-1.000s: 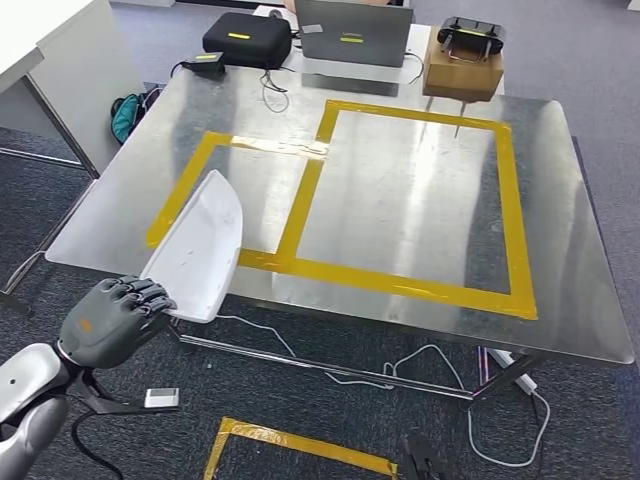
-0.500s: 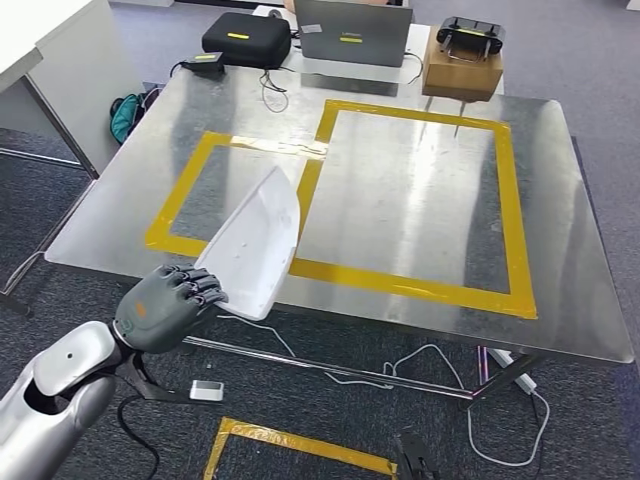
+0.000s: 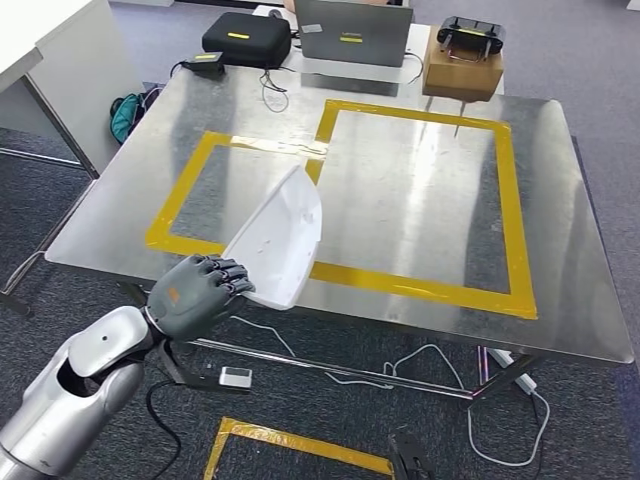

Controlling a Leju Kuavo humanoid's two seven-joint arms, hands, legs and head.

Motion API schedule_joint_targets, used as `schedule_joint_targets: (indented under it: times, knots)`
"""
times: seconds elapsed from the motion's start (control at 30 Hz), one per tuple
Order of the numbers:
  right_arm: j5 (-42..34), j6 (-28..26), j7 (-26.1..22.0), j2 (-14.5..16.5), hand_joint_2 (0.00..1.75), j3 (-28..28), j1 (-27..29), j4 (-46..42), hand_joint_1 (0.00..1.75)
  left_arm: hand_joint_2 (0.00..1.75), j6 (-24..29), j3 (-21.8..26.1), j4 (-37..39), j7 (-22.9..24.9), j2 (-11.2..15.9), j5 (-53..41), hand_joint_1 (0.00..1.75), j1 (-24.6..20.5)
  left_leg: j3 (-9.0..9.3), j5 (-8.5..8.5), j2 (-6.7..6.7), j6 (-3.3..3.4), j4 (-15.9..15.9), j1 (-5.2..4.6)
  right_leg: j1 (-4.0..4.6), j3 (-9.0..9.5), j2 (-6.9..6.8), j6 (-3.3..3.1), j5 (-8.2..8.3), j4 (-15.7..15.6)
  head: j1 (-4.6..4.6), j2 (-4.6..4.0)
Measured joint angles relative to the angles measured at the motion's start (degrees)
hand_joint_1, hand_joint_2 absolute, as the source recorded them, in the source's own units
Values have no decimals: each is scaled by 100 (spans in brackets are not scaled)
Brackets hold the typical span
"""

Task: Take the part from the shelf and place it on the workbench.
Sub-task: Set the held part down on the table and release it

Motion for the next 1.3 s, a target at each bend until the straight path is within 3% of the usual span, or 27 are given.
schedule_joint_targets:
  times: [0.37, 0.77, 1.3]
  knots:
    - [-90, 48, -2, 11, 0, 96, 5, 1, 0, 175, -133, -97, 384, 335, -126, -13, 145, -313, -4, 2, 0, 2, 0, 1, 0, -4, 0, 2, 1, 0, -1, 0]
    - [-275, 82, -31, 15, 0, 162, 8, 2, 0, 175, -334, 98, 1072, 834, -362, 4, 145, -689, -5, 4, 0, 3, 0, -1, 0, -3, 0, 4, 3, 0, -1, 0]
    - [-297, 103, -37, 15, 0, 185, 8, 2, 0, 175, -396, 110, 1394, 1048, -543, -92, 145, -804, -6, 4, 0, 3, 0, 0, 0, -5, -1, 4, 3, 0, -1, 0]
